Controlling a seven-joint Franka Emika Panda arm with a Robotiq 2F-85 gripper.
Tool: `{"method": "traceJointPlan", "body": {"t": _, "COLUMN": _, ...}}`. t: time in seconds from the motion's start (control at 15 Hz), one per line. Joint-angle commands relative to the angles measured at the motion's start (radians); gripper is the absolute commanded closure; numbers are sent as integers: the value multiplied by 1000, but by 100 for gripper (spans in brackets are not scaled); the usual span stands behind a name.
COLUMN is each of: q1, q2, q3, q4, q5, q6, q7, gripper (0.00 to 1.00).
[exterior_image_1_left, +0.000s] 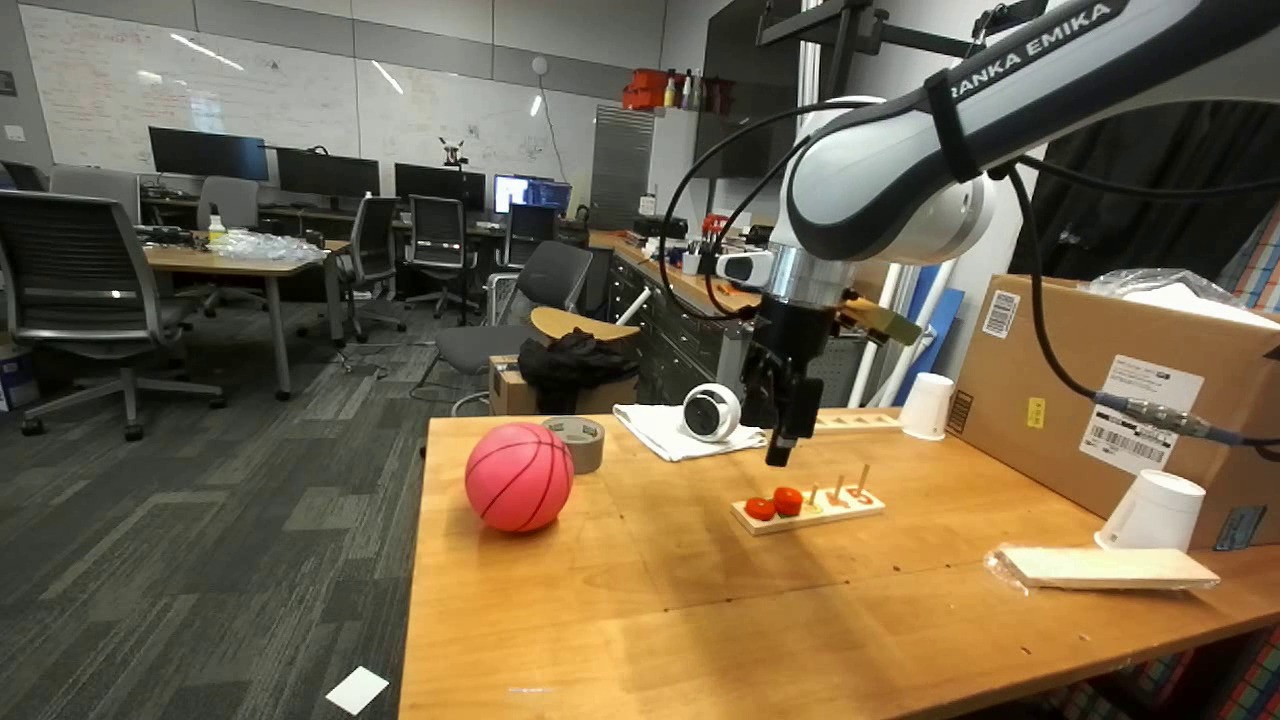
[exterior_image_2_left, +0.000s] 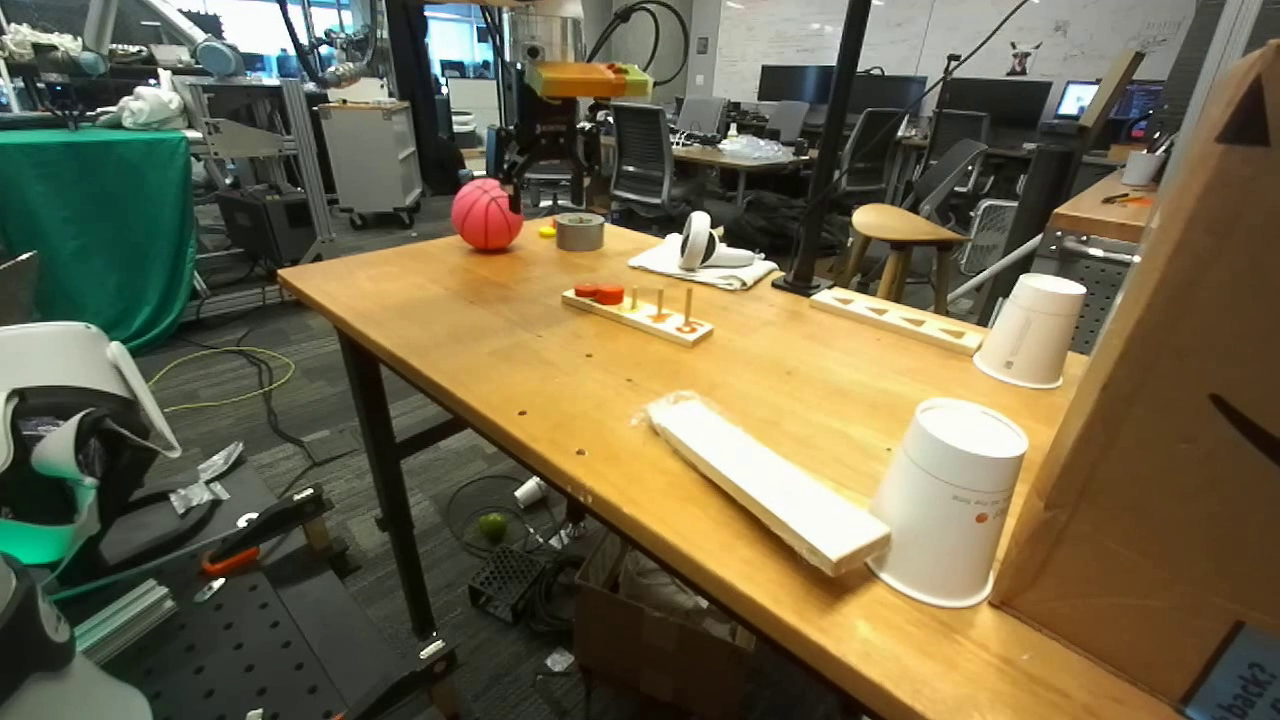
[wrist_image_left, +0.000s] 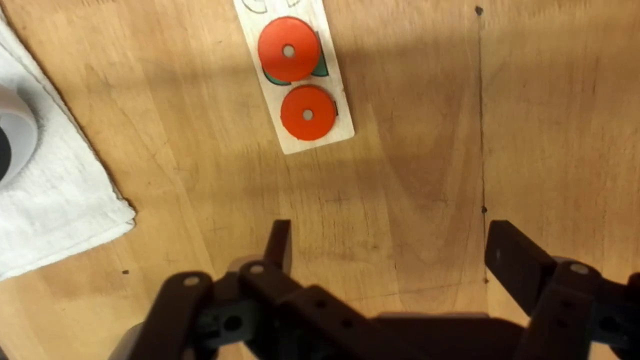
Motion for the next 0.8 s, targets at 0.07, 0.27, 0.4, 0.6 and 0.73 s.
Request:
{"method": "traceJointPlan", "body": {"t": 0.07, "q1": -34, "q2": 64, "q3": -13, "q4": 56, "q5": -103, "q6": 8, "q7": -135, "gripper": 0}}
{"method": "traceJointPlan", "body": {"t": 0.27, "q1": -42, "q2": 76, "q3": -19, "q4": 41, "q5": -174, "q6": 74, "q7": -172, "gripper": 0}}
{"method": "traceJointPlan", "body": {"t": 0.4, "q1": -43, "q2": 95, "q3": -21, "q4": 40, "q5": -199, "q6": 111, "q7": -173, "gripper": 0}}
{"method": "traceJointPlan", "body": {"t": 0.6, "q1": -48, "q2": 122, "q3": -25, "q4": 39, "q5": -218, "q6": 158, "q7": -164, "gripper": 0}}
{"method": "traceJointPlan", "body": {"t": 0.73, "q1": -49, "q2": 141, "q3": -35, "q4": 49, "q5": -238, "q6": 150, "q7": -147, "gripper": 0}}
